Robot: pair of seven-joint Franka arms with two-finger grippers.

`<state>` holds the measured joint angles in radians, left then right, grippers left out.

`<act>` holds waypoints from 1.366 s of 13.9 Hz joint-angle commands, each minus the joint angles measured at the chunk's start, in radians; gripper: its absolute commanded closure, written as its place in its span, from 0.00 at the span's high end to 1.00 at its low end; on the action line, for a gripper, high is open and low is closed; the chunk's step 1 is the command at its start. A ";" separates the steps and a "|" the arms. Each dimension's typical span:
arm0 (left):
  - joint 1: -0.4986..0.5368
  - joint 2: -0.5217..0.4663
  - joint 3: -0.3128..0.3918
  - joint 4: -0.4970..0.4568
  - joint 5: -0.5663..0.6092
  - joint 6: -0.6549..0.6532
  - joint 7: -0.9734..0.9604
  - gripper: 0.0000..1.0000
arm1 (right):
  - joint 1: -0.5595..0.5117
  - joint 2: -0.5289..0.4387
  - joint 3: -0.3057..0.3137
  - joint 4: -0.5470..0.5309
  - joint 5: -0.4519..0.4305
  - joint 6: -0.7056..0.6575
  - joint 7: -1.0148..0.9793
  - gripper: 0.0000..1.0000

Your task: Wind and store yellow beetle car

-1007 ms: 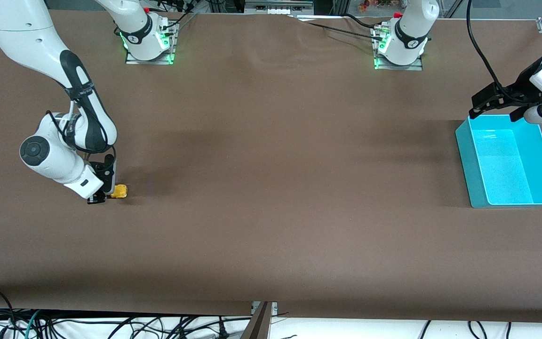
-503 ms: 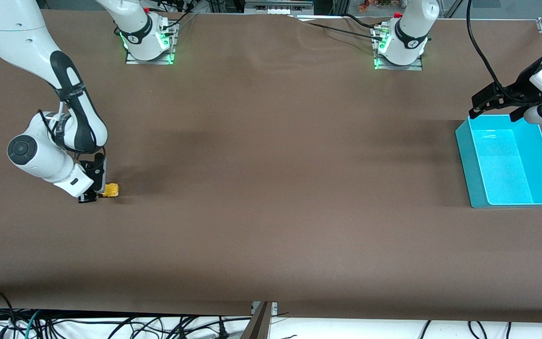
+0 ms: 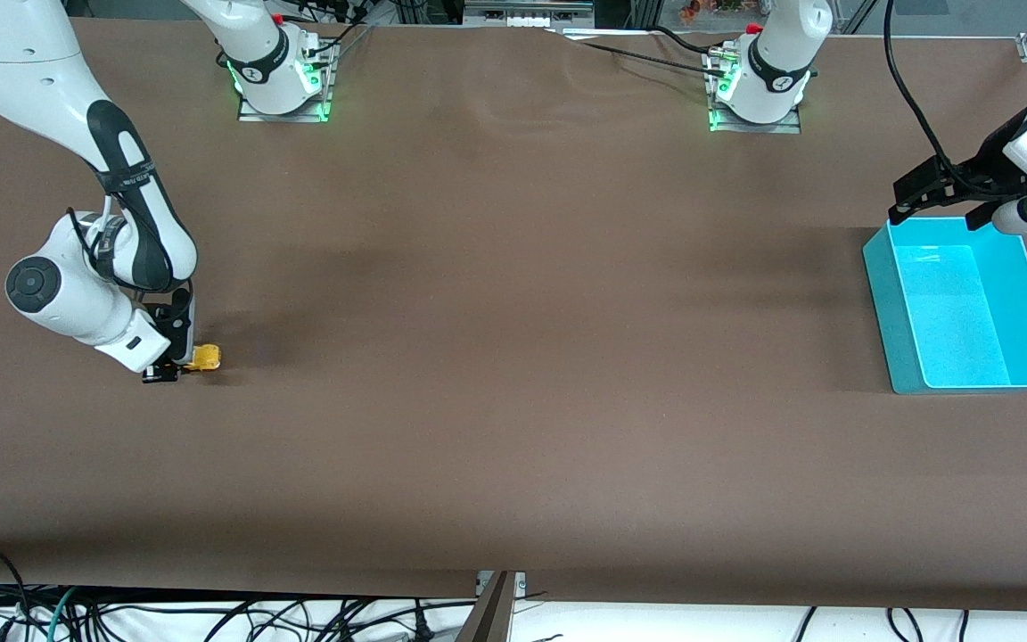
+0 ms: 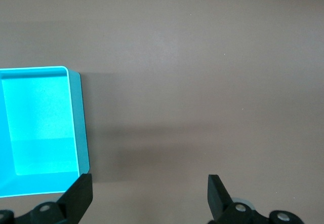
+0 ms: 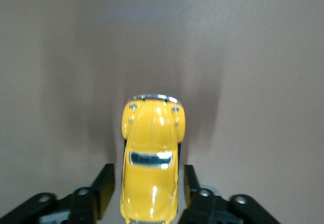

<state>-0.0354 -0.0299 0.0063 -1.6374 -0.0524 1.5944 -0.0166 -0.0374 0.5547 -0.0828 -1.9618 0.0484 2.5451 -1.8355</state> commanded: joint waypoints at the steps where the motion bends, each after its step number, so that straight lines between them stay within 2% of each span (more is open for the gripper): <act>1: 0.011 0.008 -0.005 0.024 -0.024 -0.021 0.007 1.00 | -0.012 -0.028 0.041 0.076 0.064 -0.114 -0.019 1.00; 3: 0.011 0.008 -0.005 0.025 -0.024 -0.021 0.007 1.00 | -0.004 -0.027 0.043 0.223 0.064 -0.291 0.002 1.00; 5: 0.011 0.008 -0.005 0.025 -0.024 -0.019 0.007 1.00 | 0.004 -0.024 0.044 0.306 0.065 -0.408 0.100 1.00; 10: 0.011 0.008 -0.005 0.024 -0.024 -0.021 0.007 1.00 | 0.007 -0.077 0.063 0.360 0.105 -0.518 0.381 1.00; 12: 0.011 0.008 -0.005 0.024 -0.024 -0.021 0.007 1.00 | 0.007 -0.093 0.086 0.438 0.104 -0.636 0.545 1.00; 15: 0.011 0.008 -0.005 0.024 -0.024 -0.021 0.007 1.00 | 0.019 -0.107 0.087 0.544 0.102 -0.776 0.764 1.00; 19: 0.011 0.008 -0.005 0.024 -0.024 -0.019 0.007 1.00 | 0.045 -0.212 0.094 0.551 0.088 -0.908 1.231 1.00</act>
<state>-0.0353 -0.0299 0.0063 -1.6374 -0.0524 1.5928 -0.0166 -0.0102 0.3936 0.0045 -1.4082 0.1386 1.7038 -0.8117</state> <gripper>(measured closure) 0.000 0.000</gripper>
